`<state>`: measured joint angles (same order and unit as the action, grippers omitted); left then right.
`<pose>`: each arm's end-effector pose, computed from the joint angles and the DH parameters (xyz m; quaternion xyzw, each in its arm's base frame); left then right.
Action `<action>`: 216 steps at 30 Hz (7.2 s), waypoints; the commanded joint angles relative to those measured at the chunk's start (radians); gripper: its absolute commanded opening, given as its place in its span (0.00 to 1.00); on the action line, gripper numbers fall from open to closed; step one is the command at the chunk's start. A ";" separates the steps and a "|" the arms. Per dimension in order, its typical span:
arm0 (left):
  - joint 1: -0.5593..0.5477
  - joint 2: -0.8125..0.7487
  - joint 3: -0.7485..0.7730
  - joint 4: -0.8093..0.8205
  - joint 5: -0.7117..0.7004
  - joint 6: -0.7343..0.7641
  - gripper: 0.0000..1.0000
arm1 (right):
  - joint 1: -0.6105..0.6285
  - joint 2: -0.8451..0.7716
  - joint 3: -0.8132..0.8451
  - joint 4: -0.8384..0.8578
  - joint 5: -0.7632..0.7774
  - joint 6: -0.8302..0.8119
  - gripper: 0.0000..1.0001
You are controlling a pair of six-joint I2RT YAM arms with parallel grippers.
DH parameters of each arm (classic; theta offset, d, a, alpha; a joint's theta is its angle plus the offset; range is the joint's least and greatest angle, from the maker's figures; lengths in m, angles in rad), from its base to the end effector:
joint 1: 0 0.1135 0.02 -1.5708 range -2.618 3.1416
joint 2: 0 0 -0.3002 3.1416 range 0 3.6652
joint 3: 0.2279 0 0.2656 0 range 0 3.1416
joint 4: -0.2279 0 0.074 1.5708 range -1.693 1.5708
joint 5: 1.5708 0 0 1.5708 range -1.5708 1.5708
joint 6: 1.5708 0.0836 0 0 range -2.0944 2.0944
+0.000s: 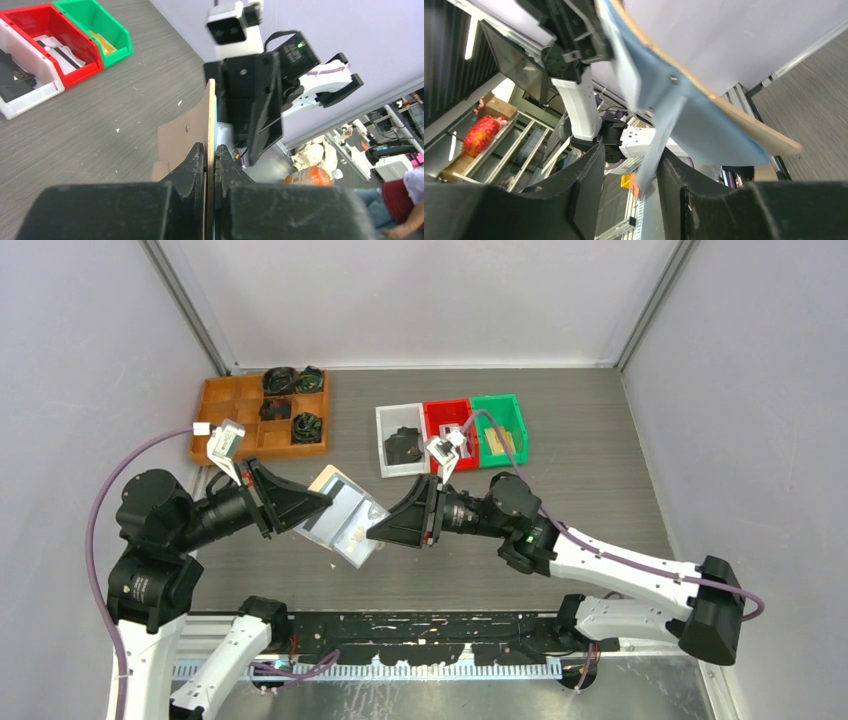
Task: Take the credit cards out of the card holder
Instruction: Remove the credit card from the card holder.
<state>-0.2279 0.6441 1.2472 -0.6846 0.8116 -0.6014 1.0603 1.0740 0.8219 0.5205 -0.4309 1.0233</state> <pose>0.0741 -0.0794 0.4792 0.1374 0.7135 -0.5165 0.4530 0.1098 0.2675 0.4108 -0.1810 0.5889 0.7362 0.2802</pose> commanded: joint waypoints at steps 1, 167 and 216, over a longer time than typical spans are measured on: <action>0.001 0.001 0.022 0.118 -0.009 -0.070 0.00 | 0.000 0.054 -0.009 0.138 0.010 0.064 0.47; 0.000 0.045 0.069 -0.336 0.397 0.459 0.00 | 0.089 0.221 0.711 -0.654 -0.112 -0.519 0.62; 0.000 0.068 -0.052 -0.085 0.146 0.170 0.00 | -0.191 0.025 0.504 -0.638 -0.030 -0.360 0.78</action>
<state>-0.2287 0.6937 1.1995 -0.8288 1.0950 -0.3866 0.9634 1.2648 1.3991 -0.2665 -0.5728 0.5514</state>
